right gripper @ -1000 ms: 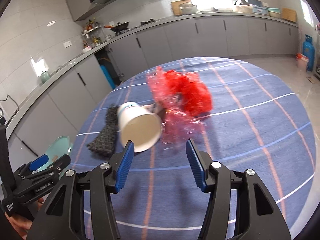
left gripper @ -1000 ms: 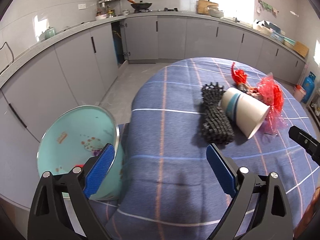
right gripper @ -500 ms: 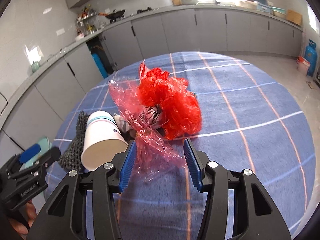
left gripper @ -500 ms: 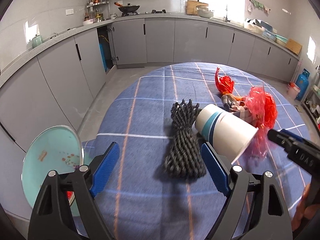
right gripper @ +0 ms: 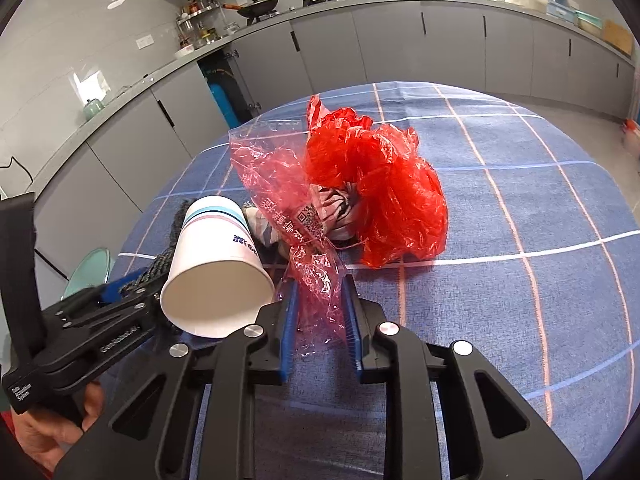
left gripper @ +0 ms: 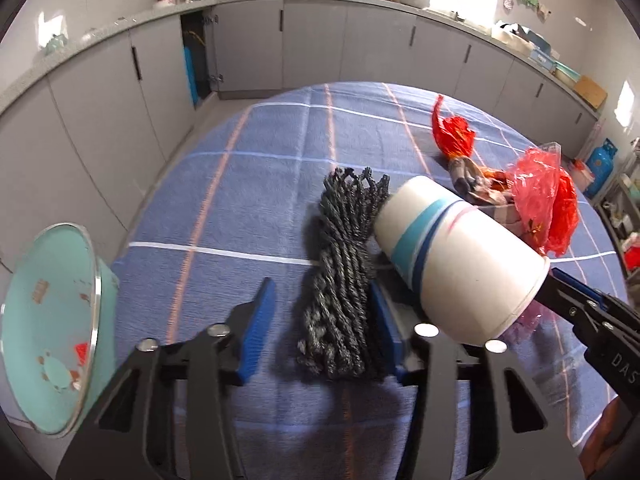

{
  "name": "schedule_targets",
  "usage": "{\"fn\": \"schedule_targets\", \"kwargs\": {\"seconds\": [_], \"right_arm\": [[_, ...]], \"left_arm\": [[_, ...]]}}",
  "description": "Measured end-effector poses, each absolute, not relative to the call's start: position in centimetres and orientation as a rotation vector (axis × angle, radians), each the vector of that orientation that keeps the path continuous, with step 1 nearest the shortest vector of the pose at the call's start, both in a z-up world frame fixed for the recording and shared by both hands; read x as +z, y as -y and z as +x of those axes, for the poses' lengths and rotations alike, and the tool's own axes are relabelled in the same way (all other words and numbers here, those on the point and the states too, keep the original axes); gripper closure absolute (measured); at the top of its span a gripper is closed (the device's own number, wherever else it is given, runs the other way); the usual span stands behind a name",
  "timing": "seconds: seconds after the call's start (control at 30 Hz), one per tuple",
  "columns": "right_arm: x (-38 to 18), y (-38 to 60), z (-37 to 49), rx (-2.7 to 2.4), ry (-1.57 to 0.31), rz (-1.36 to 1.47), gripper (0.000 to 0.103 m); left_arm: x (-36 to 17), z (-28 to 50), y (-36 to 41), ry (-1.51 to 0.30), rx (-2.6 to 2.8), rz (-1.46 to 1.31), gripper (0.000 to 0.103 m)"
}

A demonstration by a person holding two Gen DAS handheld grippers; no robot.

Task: Collect trash
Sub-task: 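Grasp the black mesh net with the left tool while the right tool grasps the pink plastic bag, then carry the black net and pink bag over the teal bin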

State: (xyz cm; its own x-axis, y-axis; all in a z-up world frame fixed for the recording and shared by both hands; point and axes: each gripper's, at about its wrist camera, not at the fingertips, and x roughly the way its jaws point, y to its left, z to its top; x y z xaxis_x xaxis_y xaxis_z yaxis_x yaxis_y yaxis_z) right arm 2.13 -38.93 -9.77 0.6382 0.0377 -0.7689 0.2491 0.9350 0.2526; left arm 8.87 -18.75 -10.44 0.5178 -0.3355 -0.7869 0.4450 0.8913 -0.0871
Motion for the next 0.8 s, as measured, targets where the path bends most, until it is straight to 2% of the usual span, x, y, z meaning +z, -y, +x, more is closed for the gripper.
{"fn": "schedule_targets", "kwargs": {"seconds": [0.1,0.2,0.53,0.8], "right_arm": [[-9.4,39.0,1.5,-0.124,-0.864,0.373,0.085],[-8.4,38.6,0.4,-0.121,-0.835,0.392,0.086],[-3.5,36.0,-2.9,-0.102,-0.712,0.419,0.086],[-2.8,32.7,-2.7,-0.072,-0.700,0.412,0.086]], "left_arm": [[-10.4,8.7,18.7,-0.912,-0.504,0.095,0.081],[-9.9,8.2,18.2,-0.897,-0.530,0.073,0.085],[-6.4,4.7,15.1,-0.778,-0.507,0.086,0.086],[-5.0,2.7,12.1,-0.731,-0.457,0.103,0.086]]}}
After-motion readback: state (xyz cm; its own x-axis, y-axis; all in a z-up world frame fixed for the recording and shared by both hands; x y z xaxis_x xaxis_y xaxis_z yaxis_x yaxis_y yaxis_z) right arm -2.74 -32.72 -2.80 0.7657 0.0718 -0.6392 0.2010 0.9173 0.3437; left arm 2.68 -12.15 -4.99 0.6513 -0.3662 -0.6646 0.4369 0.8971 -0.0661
